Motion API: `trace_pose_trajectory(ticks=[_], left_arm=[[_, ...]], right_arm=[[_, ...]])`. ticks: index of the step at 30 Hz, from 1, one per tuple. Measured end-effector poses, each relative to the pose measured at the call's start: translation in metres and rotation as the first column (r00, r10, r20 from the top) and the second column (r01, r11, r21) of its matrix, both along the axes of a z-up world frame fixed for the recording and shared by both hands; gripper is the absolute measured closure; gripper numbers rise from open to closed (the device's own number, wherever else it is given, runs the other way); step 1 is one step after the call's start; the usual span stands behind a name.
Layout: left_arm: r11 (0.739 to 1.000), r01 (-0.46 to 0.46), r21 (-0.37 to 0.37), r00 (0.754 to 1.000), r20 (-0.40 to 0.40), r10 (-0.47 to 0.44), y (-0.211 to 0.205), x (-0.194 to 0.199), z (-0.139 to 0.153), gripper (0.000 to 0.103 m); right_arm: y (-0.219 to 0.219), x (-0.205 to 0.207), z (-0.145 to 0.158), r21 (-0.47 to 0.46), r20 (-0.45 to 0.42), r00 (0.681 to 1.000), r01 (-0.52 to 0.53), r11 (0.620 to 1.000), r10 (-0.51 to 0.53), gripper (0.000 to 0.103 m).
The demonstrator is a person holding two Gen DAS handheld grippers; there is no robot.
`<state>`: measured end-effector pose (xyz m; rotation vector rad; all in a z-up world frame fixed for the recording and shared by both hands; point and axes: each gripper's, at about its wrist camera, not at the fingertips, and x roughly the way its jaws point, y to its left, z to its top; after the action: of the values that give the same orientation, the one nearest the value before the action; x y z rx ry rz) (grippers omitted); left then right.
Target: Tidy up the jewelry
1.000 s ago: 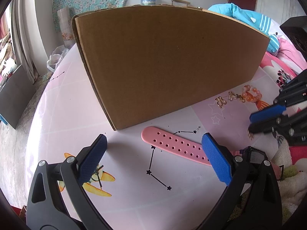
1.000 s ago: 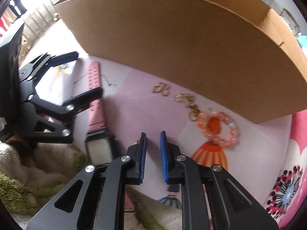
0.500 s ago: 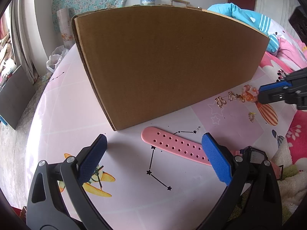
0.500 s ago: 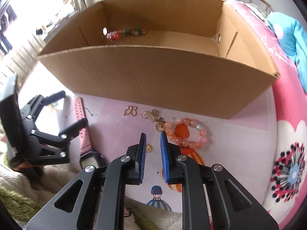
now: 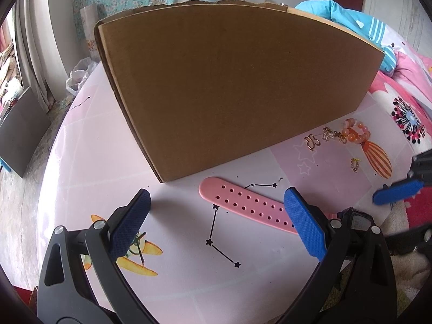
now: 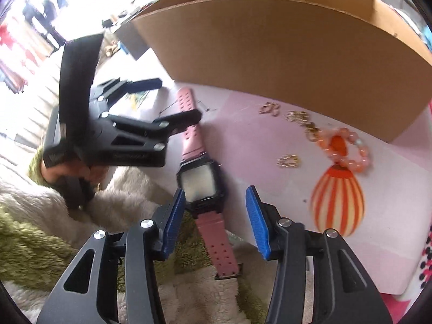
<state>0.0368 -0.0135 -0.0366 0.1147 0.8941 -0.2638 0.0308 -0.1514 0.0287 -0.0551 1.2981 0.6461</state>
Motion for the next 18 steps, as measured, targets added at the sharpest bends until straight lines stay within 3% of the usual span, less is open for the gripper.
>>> trace_pose_trajectory(ticks=[3,10,18], left_arm=[[1.0,0.002,0.0,1.0,-0.003,-0.002,0.0,0.0,0.0,0.007],[1.0,0.014,0.003,1.0,-0.021,-0.013,0.0,0.005,0.0,0.007],[1.0,0.007,0.003,1.0,-0.02,-0.007,-0.004,0.006,0.001,0.007]], right_arm=[[0.006,-0.003,-0.004,-0.022,-0.006,1.0,-0.02,1.0,0.02,0.057],[0.025,-0.006,-0.009,-0.089,0.07,0.995,-0.068,0.994,0.074,0.057],[0.046,-0.024,-0.012,-0.238,0.163,0.976,-0.105,0.966,0.146,0.057]])
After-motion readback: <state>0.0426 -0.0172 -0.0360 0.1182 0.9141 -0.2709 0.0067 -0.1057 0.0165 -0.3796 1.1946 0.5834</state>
